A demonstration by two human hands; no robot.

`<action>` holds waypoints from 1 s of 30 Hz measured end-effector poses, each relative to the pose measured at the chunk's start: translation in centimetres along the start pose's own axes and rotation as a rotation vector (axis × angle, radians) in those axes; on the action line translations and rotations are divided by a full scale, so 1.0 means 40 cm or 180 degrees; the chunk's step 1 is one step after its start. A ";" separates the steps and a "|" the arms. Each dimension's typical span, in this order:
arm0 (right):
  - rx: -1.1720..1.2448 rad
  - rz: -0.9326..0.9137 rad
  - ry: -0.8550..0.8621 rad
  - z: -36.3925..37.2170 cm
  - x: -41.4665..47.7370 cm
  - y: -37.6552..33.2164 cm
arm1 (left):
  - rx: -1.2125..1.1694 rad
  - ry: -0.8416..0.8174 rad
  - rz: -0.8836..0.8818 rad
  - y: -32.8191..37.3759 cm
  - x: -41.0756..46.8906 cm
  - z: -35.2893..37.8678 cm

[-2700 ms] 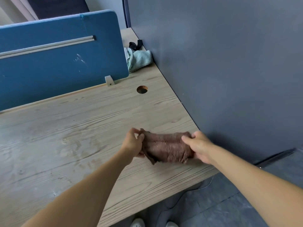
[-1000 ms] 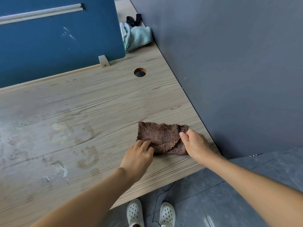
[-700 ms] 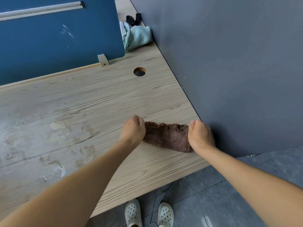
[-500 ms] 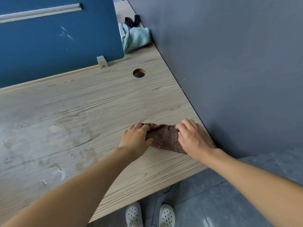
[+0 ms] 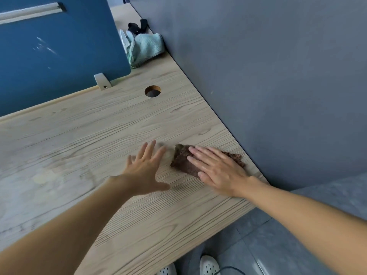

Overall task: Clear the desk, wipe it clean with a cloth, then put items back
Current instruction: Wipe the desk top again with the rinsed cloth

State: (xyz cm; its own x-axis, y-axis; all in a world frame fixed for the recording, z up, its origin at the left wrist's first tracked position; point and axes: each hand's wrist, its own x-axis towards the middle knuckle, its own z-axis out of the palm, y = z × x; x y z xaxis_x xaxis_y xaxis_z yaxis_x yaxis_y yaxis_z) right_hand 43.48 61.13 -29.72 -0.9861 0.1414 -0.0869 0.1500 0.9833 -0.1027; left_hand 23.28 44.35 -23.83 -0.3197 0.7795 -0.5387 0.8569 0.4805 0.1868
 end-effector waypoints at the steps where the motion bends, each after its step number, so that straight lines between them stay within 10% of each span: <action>1: 0.0023 0.0433 0.0082 0.001 -0.014 0.018 | 0.0018 -0.0144 -0.0003 0.010 0.017 -0.010; 6: 0.0010 0.1503 0.0166 0.014 -0.046 0.017 | 0.0321 -0.0343 -0.0375 0.071 0.061 -0.015; 16: -0.0179 0.0109 -0.0128 0.012 -0.141 -0.028 | 0.0652 -0.0497 -0.0513 0.121 0.076 -0.047; 22: -0.0054 0.1688 0.0454 0.017 -0.089 0.026 | 0.0578 -0.0132 -0.0194 0.046 0.138 -0.102; 30: -0.0065 0.0097 0.0078 0.020 -0.083 -0.012 | 0.0708 -0.0040 -0.0329 0.023 0.186 -0.099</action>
State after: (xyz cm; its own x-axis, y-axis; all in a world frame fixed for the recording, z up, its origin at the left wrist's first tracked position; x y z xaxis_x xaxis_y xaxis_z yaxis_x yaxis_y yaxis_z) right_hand 46.74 60.10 -30.19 -0.9826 0.1738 -0.0654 0.1788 0.9806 -0.0801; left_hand 20.08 52.17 -24.40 -0.4065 0.7250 -0.5560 0.8882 0.4562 -0.0545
